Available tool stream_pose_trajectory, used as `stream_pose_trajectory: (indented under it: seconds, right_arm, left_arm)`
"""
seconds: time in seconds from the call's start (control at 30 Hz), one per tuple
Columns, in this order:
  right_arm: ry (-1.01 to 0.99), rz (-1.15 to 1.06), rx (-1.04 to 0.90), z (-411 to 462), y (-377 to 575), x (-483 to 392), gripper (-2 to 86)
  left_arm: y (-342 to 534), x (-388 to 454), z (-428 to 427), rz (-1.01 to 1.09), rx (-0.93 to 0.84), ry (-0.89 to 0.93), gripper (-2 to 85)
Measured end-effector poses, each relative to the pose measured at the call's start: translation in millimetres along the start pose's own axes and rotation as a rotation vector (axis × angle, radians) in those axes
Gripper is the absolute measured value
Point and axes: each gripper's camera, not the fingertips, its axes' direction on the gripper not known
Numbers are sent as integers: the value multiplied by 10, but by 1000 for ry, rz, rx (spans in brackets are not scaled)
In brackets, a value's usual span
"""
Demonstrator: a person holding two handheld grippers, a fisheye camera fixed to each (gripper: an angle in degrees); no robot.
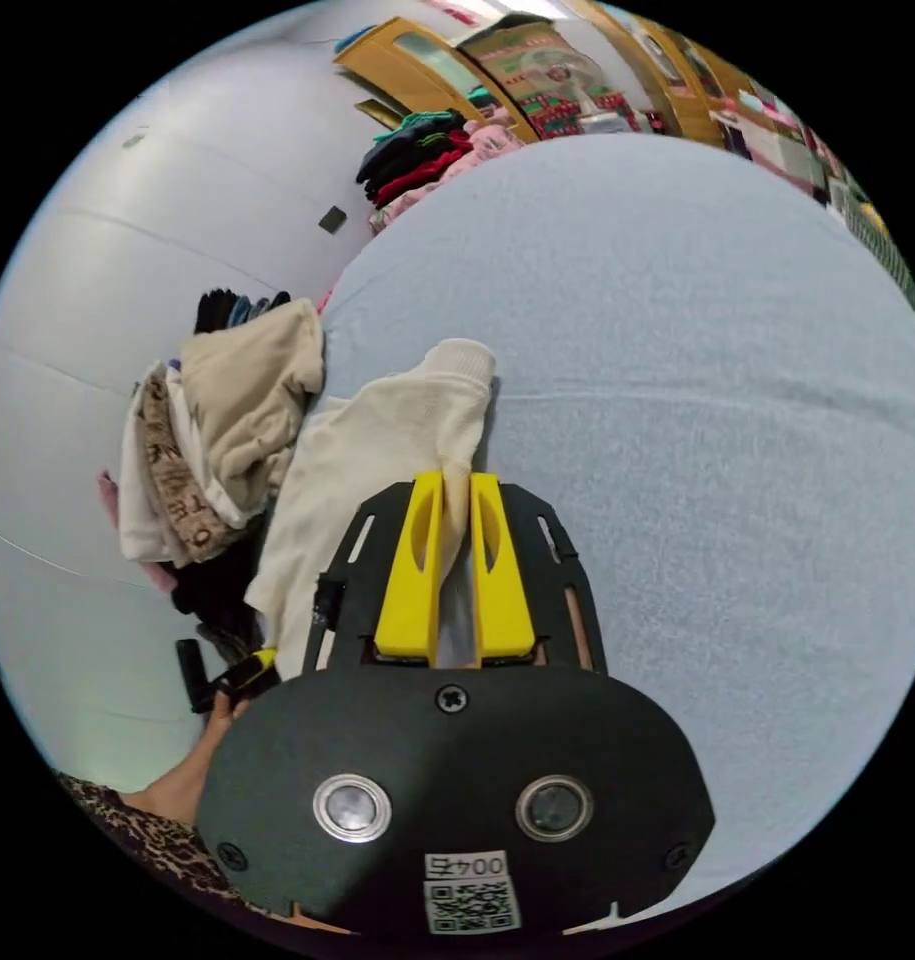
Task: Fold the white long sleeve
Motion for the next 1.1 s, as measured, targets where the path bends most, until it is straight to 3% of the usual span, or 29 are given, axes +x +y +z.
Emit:
stream_pose_trajectory:
  seconds: [0.17,0.33,0.6,0.93,1.1]
  right_arm:
    - [-109,36,16,-529,512,274,86]
    - [-287,37,-138,-612,1461,383,104]
    - [-345,121,-60,-588,2027,540,111]
    - [-388,120,-132,-397,2267,365,103]
    - [-416,178,-130,-282,2356,332,61]
  left_arm:
    - [86,56,-161,-18,13,-25,31]
    - [139,280,-333,67,89,-56,92]
    - [-110,403,11,111,-47,-130,150]
    - [-29,551,154,164,-72,-97,126]
    - [-64,455,220,65,-65,-16,68]
